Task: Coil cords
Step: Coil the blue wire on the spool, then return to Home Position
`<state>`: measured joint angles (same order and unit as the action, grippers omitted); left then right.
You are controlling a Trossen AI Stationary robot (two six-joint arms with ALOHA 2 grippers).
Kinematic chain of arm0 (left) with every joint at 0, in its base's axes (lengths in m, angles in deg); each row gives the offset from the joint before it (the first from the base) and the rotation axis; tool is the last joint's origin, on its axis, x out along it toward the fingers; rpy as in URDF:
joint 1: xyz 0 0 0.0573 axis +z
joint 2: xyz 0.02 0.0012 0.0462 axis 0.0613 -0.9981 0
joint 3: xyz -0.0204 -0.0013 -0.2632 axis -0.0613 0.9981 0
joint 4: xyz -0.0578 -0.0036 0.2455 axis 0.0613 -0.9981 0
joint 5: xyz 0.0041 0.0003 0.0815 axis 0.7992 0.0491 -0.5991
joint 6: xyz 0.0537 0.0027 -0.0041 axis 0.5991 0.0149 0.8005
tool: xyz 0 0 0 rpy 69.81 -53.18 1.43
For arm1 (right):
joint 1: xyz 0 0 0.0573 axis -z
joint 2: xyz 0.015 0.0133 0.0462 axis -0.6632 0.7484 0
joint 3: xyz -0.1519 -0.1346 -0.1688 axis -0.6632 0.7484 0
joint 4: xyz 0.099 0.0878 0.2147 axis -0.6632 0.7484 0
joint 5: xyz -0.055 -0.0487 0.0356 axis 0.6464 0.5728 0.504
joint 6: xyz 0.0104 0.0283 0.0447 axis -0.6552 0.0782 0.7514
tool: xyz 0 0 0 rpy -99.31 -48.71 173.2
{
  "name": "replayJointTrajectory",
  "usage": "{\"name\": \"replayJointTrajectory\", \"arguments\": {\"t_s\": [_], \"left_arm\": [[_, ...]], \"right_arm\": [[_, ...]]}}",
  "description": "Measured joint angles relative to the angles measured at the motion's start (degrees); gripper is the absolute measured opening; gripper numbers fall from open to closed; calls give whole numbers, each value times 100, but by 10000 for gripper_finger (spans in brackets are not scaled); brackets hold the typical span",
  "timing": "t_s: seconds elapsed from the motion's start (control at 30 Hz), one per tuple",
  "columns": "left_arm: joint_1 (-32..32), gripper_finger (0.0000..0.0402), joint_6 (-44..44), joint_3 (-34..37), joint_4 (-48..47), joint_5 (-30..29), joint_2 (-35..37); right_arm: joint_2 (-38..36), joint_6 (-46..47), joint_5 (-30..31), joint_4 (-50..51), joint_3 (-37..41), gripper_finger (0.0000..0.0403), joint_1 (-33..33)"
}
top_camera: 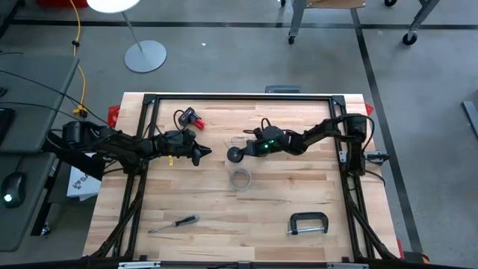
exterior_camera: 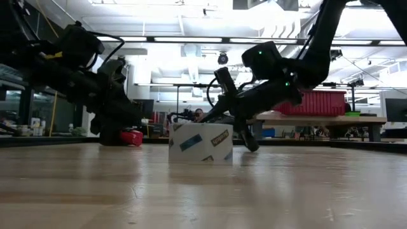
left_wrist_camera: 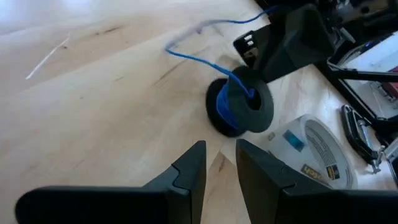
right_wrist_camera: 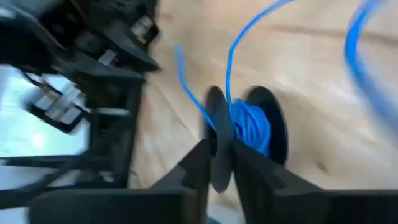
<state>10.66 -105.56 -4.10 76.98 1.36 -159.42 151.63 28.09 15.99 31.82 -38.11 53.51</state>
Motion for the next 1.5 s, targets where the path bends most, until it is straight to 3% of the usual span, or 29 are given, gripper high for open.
{"name": "replayJointTrajectory", "arguments": {"t_s": [0.33, 0.53, 0.7, 0.8, 0.9, 1.07, 1.13, 1.2, 1.3, 1.37, 1.5], "left_arm": [[7, 85, -147, -64, -66, 264, 180], [64, 102, -86, -433, -321, 458, 447], [219, 113, -26, -945, -610, 1174, 845], [320, 113, 257, -1397, -904, 1322, 1107], [431, 111, 783, -2020, -1894, 1332, 1456], [505, 111, 2403, -3472, -4962, 1158, 1696], [575, 107, 2632, -3836, -5814, 1292, 1766], [616, 89, 2640, -4010, -5819, 1439, 1970], [589, 35, 2546, -3877, -5764, 1328, 2533], [534, 10, 2423, -3557, -5469, 1010, 3001], [405, 4, 2208, -2486, -4388, 639, 3808]], "right_arm": [[-929, -1201, 66, 2412, -304, 206, 8], [-1724, -2172, 94, 4003, -560, 221, 145], [-2458, -2819, 29, 5186, -720, 222, 232], [-2963, -3089, 479, 5650, -740, 222, 226], [-3504, -3116, 1007, 5975, -746, 222, 230], [-4298, -3134, 1724, 6484, -742, 222, 205], [-4572, -3157, 1842, 6677, -740, 215, 162], [-4849, -3270, 1959, 7070, -738, 187, 77], [-5318, -3434, 2061, 7273, -677, 95, -142], [-5606, -3459, 2194, 7254, -462, 28, -323], [-6112, -3506, 2495, 5962, 507, 17, -708]]}}
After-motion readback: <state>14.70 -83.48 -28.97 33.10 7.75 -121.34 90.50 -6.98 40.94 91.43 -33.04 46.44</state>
